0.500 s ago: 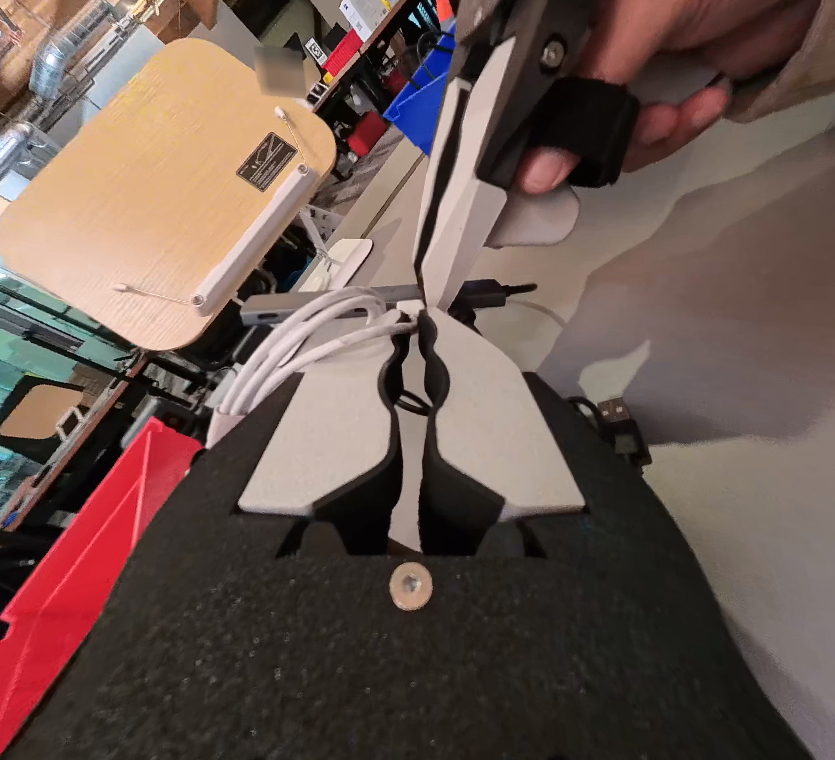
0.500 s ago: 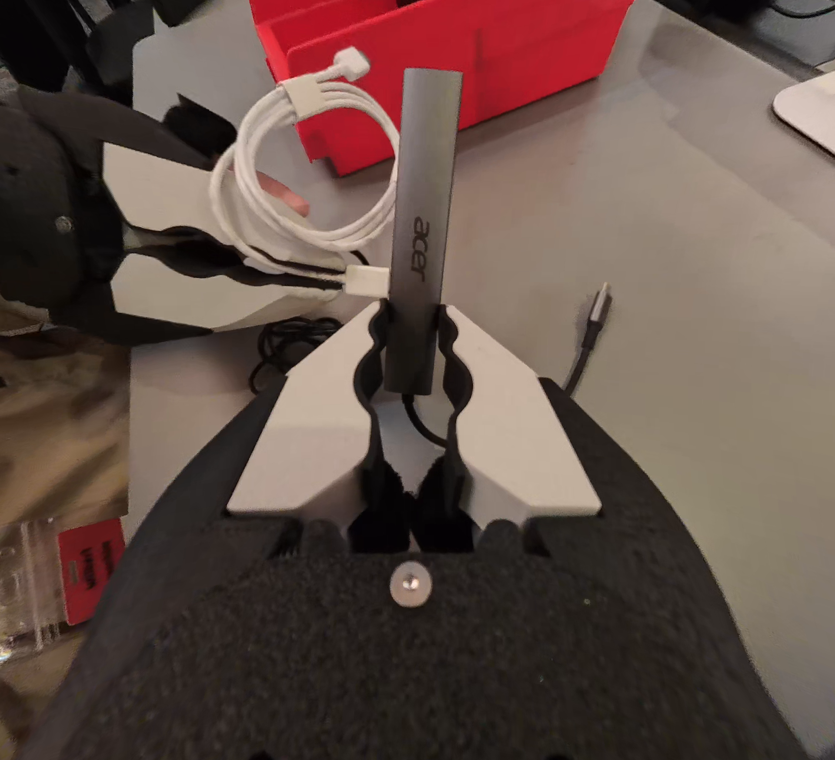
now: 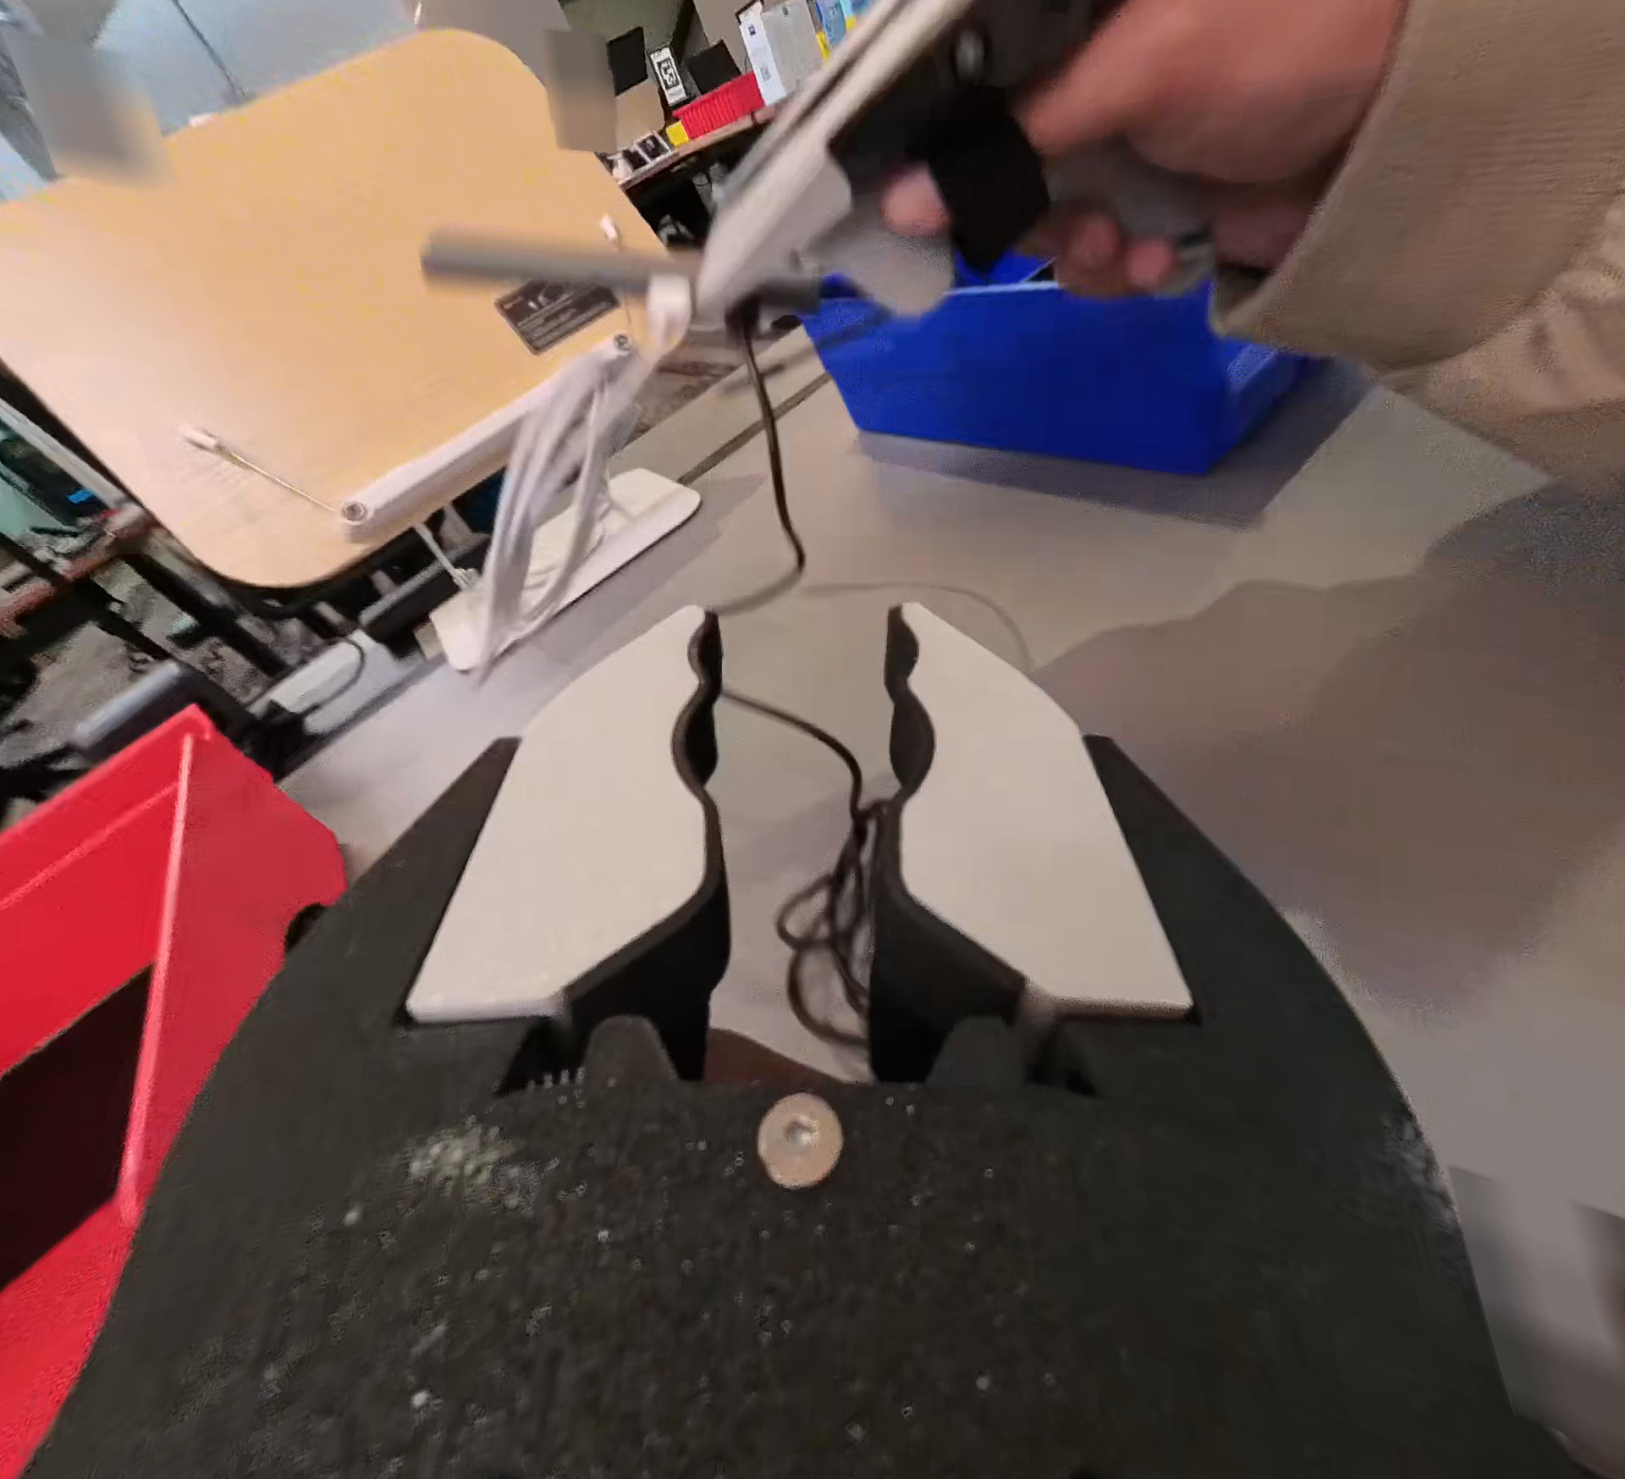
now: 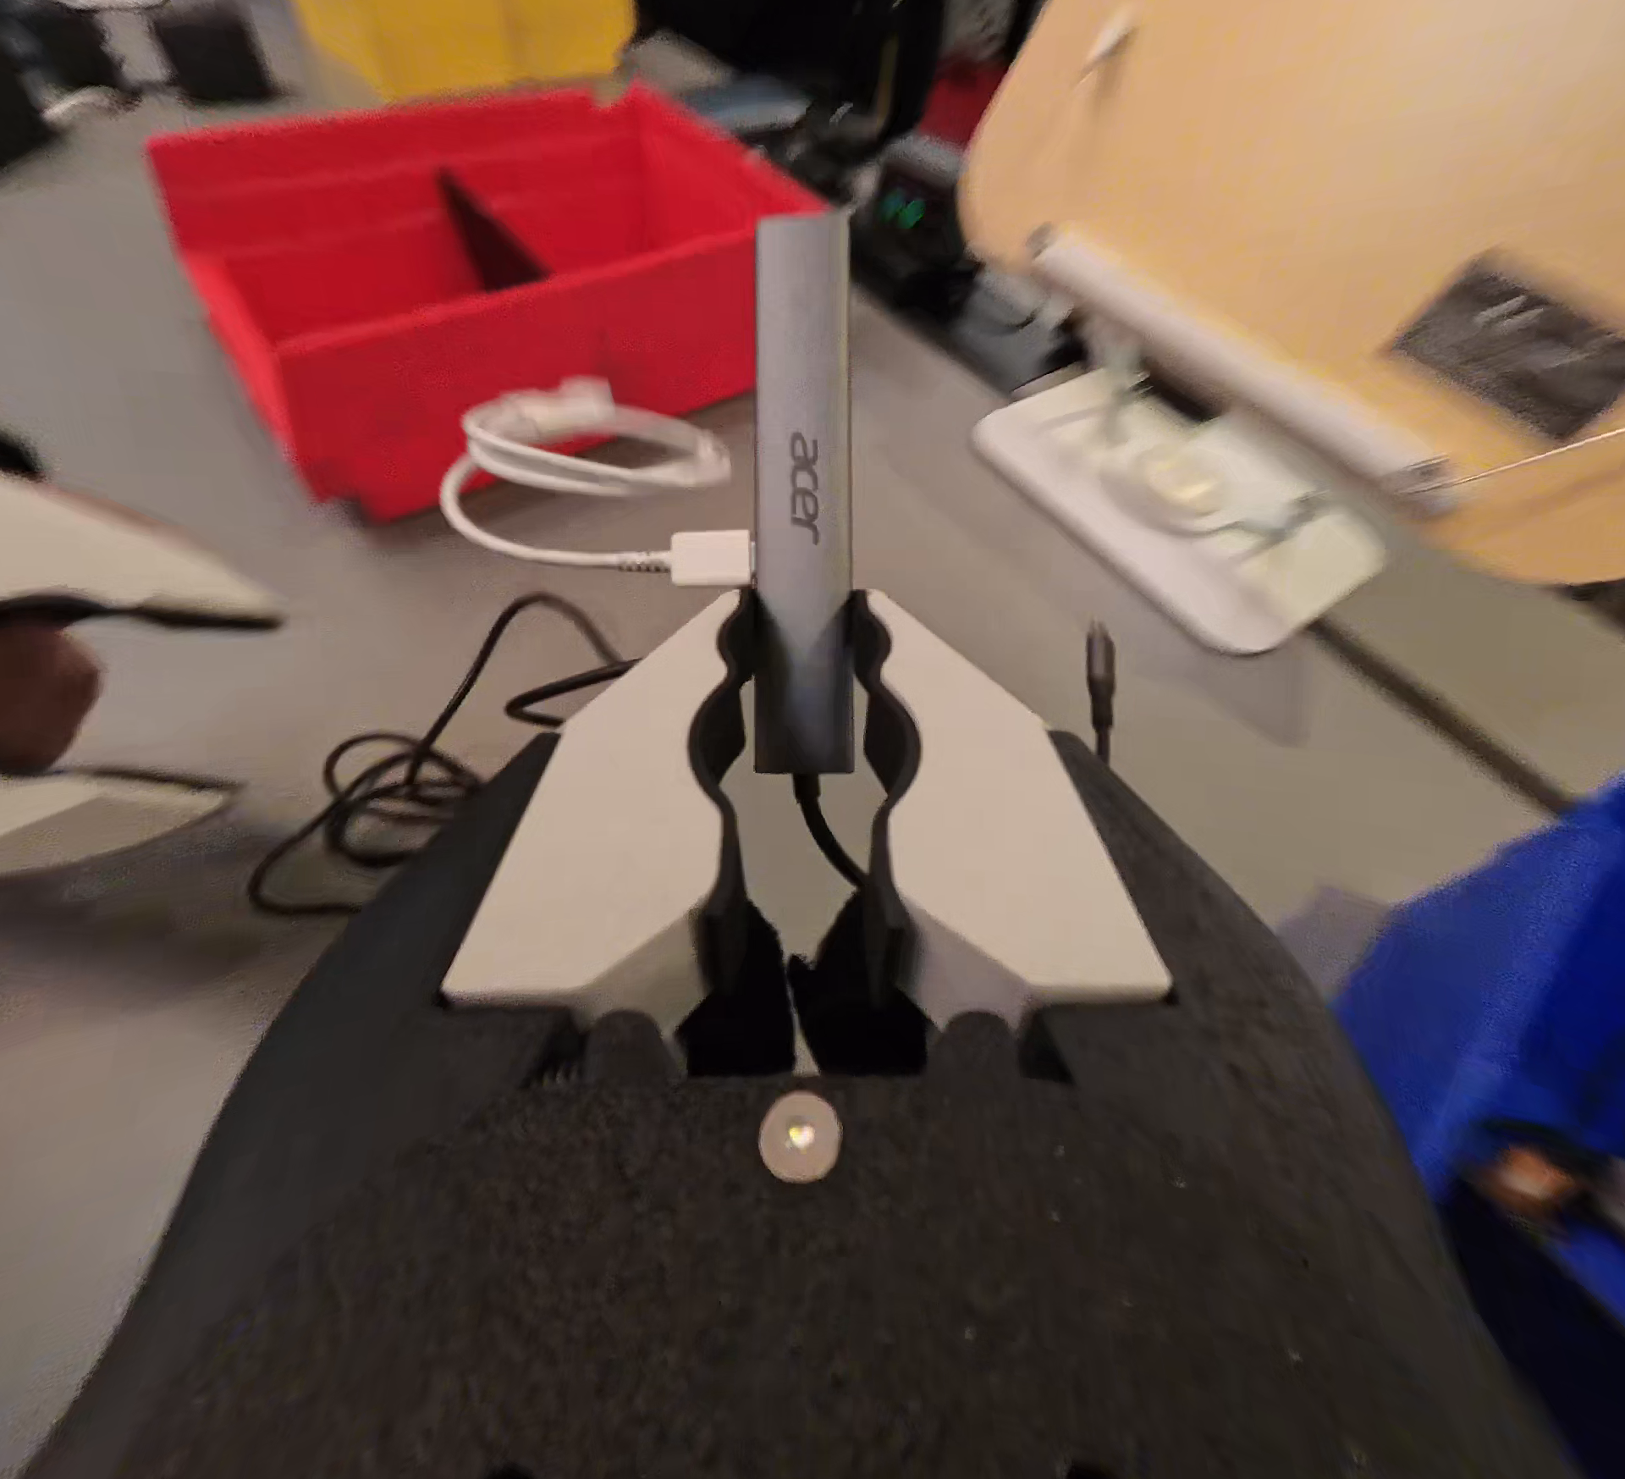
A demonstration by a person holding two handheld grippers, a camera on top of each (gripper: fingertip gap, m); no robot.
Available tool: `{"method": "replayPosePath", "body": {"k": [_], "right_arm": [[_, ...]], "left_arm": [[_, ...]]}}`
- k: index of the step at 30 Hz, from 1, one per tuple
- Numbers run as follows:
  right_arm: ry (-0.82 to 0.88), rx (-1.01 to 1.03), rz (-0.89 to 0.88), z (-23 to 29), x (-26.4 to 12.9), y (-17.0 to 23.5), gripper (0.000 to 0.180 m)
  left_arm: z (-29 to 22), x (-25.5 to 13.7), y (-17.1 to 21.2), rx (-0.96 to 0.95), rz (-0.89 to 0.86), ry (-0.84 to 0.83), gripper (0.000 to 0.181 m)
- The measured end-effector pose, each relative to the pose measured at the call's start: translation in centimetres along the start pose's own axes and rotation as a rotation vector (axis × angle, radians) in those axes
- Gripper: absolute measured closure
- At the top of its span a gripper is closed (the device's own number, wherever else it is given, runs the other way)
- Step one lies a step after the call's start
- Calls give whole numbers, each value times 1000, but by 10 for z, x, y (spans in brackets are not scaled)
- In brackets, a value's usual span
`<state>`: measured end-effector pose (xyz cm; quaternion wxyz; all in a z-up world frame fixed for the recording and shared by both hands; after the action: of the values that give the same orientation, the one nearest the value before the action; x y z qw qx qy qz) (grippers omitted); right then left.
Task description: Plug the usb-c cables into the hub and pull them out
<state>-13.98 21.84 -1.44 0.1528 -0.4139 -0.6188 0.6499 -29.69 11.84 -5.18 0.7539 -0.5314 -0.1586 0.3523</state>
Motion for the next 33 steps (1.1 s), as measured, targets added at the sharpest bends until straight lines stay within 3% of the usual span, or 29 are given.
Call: {"method": "replayPosePath", "body": {"k": [5,11,18,23,28,33], "right_arm": [[163,-73,-163,-57,-60,-91,159],[382,-247,-254,-117,-147,-201,159],[643,-345,-210,-187,-216,-261,158],[668,-251,-113,-233,-206,-219,158],[715,-197,24,-274,-168,-118,158],[523,-265,93,-269,-136,-18,158]], "left_arm": [[7,-20,21,-227,42,37,153],[32,-24,54,-325,114,6,156],[35,-23,59,-332,127,17,158],[26,-22,56,-265,136,39,158],[22,-21,56,-247,145,52,159],[26,-21,59,-265,158,48,159]]}}
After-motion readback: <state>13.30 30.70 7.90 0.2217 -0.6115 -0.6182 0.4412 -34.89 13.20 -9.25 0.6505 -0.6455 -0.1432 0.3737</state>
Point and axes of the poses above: each gripper's, where its closed fingertips meet, x out along the fingers, y out of its underside, z = x × y across the jaws, the point moved 7 cm from there along -x, back along the fingers, and after that the axes turned 1 degree about -z, right-handed, at the moved point
